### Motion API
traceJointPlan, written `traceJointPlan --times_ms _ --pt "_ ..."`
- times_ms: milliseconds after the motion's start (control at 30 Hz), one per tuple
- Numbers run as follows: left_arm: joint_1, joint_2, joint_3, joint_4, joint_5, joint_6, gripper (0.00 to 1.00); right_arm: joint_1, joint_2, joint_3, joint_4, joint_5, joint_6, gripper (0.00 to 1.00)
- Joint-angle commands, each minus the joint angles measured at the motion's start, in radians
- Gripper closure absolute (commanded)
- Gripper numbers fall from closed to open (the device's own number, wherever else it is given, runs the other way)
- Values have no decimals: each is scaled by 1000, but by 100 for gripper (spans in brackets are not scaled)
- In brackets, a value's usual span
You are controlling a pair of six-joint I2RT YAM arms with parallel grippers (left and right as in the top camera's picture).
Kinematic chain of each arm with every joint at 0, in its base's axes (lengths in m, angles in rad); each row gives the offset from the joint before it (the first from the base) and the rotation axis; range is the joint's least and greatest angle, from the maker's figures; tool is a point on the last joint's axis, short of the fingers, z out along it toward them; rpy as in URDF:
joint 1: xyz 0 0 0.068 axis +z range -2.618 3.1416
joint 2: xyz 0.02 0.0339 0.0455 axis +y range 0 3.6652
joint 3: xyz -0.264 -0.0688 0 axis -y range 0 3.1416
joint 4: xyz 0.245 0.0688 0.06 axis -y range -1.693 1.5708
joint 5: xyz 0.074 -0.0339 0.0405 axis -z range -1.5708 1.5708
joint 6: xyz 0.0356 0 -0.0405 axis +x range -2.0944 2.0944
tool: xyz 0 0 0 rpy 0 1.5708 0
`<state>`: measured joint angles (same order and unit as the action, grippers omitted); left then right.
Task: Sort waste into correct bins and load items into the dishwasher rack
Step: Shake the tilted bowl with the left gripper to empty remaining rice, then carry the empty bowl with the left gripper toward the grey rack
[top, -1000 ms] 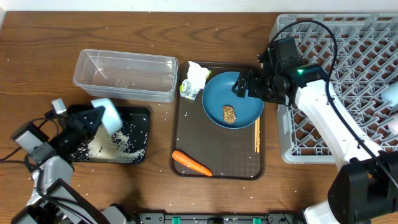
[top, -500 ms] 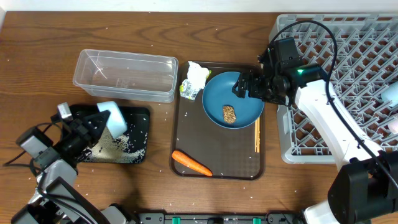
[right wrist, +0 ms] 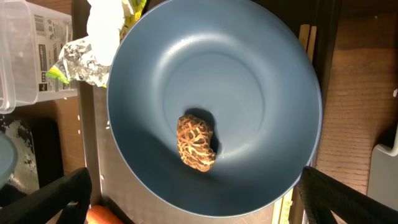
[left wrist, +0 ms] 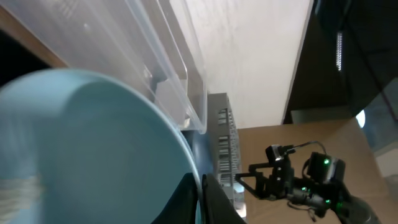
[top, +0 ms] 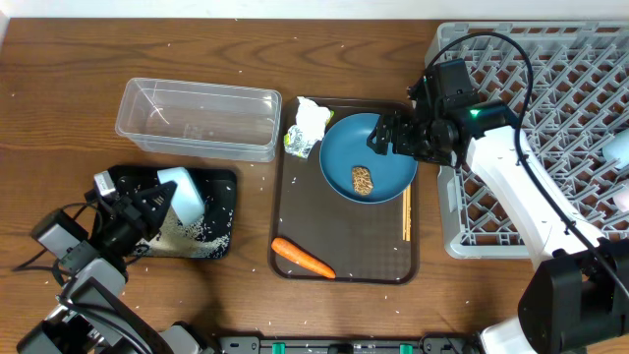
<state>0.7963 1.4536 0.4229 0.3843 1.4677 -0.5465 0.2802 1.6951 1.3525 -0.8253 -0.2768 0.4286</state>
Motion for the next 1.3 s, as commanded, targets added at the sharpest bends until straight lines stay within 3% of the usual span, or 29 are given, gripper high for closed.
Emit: traceJointPlan --times_ms 0,67,200,300,367,400,500,567,700,867,967,1133,1267 --pt "-2 5 5 87 89 -22 94 11 0 1 -4 -5 -6 1" --pt "9 5 6 97 38 -173 94 11 0 1 2 -5 -6 1" --pt "5 3 6 138 66 -183 93 11 0 1 0 -5 -6 1" --pt "1 4 -2 121 55 -22 94 11 0 1 -2 -5 -6 1" --pt "5 7 -2 90 -7 -181 94 11 0 1 3 -5 -6 1" --pt "0 7 -2 151 67 -251 94 11 0 1 2 -5 -6 1" --pt "-16 1 -18 245 76 -104 94 11 0 1 -8 -4 -7 1" --pt "-14 5 -20 216 -15 -191 94 11 0 1 1 -4 -7 1" --pt "-21 5 -20 287 24 -202 94 11 0 1 -2 -5 -6 1" --pt "-37 -1 -18 380 77 -328 94 11 0 1 3 -5 -7 1" --pt "-70 -14 -15 582 71 -481 94 10 -1 2 3 -4 -15 1" --pt "-180 -23 50 1207 -21 -859 94 -24 -31 3 3 21 -18 1" --pt "-279 -23 92 1137 -101 -843 94 -96 -102 3 4 34 12 1"
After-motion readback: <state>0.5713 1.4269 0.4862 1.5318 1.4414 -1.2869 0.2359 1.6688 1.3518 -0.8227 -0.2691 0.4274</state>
